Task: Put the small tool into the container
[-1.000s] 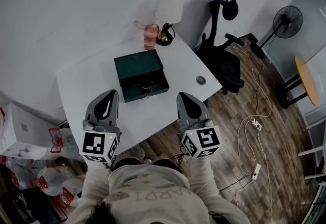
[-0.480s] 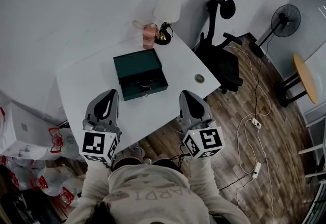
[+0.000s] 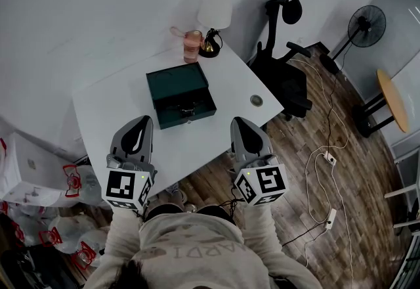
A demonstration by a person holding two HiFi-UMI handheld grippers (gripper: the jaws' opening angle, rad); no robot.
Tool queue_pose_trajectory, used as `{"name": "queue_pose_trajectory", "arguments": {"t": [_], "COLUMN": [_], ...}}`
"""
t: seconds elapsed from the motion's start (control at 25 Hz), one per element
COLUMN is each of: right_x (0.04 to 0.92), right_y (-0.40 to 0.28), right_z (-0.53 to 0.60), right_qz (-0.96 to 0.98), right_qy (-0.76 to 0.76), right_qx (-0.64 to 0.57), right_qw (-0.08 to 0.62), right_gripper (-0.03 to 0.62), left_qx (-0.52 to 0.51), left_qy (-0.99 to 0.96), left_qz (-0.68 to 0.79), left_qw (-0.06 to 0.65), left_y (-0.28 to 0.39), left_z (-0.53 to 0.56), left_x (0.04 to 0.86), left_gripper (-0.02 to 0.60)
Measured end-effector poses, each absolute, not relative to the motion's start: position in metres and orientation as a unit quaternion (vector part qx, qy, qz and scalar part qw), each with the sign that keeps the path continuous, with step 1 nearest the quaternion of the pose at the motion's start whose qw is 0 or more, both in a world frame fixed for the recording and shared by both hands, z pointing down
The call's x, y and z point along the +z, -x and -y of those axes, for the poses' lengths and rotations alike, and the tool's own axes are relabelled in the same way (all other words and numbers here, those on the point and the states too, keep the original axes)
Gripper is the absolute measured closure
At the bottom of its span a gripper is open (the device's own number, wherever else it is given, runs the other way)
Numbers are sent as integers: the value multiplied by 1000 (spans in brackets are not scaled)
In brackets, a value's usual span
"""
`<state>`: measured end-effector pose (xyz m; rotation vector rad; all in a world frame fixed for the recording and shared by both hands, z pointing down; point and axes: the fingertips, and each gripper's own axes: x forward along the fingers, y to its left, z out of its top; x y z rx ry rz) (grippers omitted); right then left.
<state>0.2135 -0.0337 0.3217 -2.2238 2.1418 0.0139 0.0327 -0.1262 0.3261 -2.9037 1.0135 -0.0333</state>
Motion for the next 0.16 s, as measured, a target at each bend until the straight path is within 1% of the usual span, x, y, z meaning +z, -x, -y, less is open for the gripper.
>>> {"name": "queue_pose_trajectory", "arguments": {"t": [0.16], "right_x": [324], "right_y": [-210], "right_z": [32], "right_qz": [-694], "right_qy": [720], "right_qx": [4], "right_qw": [27], "right_gripper": [583], "left_qx": [-11], "left_qy": [943], "left_qz": [-331], "left_qw": [31], "left_y": [-28], "left_z": [124], "left_x": [329], "left_gripper": [577]}}
